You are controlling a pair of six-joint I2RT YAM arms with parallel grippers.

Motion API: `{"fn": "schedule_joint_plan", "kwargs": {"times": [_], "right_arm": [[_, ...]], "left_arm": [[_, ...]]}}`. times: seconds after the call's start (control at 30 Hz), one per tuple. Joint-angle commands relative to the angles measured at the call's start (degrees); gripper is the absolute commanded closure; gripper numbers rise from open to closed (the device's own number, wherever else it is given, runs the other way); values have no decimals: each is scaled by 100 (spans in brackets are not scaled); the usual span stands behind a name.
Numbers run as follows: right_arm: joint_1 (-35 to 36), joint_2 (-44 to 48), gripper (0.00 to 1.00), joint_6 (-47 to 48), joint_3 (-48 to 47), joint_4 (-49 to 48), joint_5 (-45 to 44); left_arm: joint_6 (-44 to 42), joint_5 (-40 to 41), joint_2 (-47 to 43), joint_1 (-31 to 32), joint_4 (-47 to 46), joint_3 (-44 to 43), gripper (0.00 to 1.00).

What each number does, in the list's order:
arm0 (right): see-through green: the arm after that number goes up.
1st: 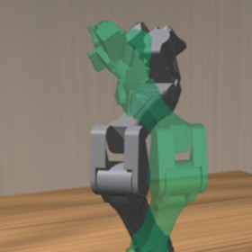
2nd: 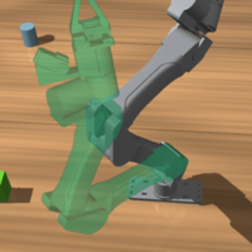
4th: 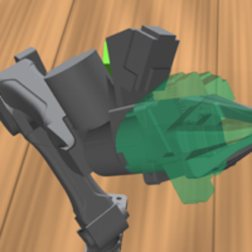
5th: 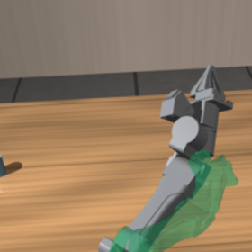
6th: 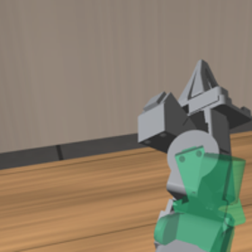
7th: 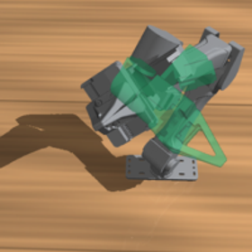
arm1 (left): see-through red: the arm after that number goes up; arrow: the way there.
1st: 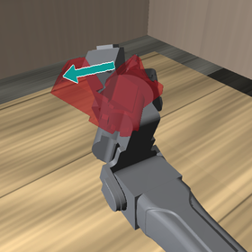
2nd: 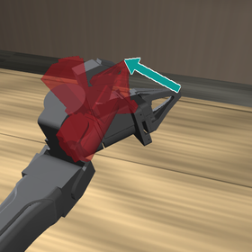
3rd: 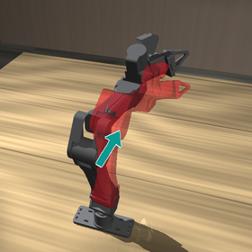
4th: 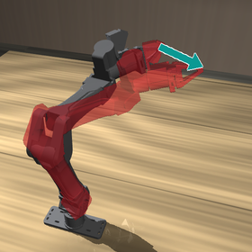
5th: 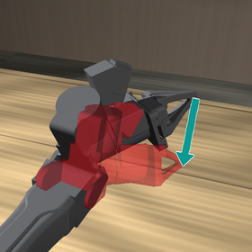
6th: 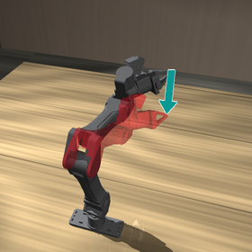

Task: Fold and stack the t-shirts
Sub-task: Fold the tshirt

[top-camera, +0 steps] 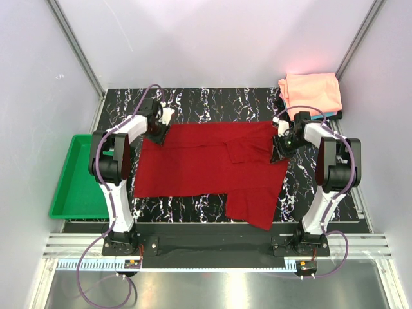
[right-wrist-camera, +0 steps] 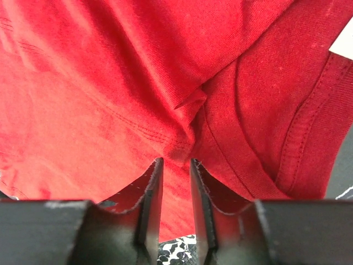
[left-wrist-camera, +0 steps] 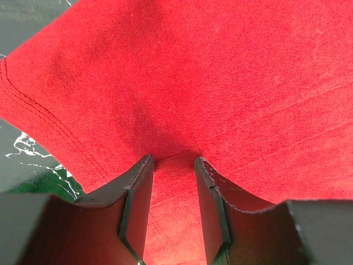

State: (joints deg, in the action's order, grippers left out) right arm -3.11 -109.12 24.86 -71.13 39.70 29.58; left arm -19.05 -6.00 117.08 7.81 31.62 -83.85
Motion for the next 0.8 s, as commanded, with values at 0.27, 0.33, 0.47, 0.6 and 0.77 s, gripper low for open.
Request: {"fn": "schedule_joint_plan", "kwargs": {"times": [0.27,0.33,0.47,0.6,0.77], "right_arm": [[57,-250,79,89,-349,-94,-5],[65,-198,84,124,-331,-103,-31],[65,-101,92,142,-287,-33,-32],[74,101,99,142,-226,46,-5],[83,347,100,107,-191,195,39]], "left_arm": [[-11,-24,-317,45,-59,45,59],[-11,-24,-326,45,-59,45,59],[-2,-42,-308,45,-68,36,59],[15,-50,-291,45,-85,27,59],[41,-94,-317,45,-138,62,60]]}}
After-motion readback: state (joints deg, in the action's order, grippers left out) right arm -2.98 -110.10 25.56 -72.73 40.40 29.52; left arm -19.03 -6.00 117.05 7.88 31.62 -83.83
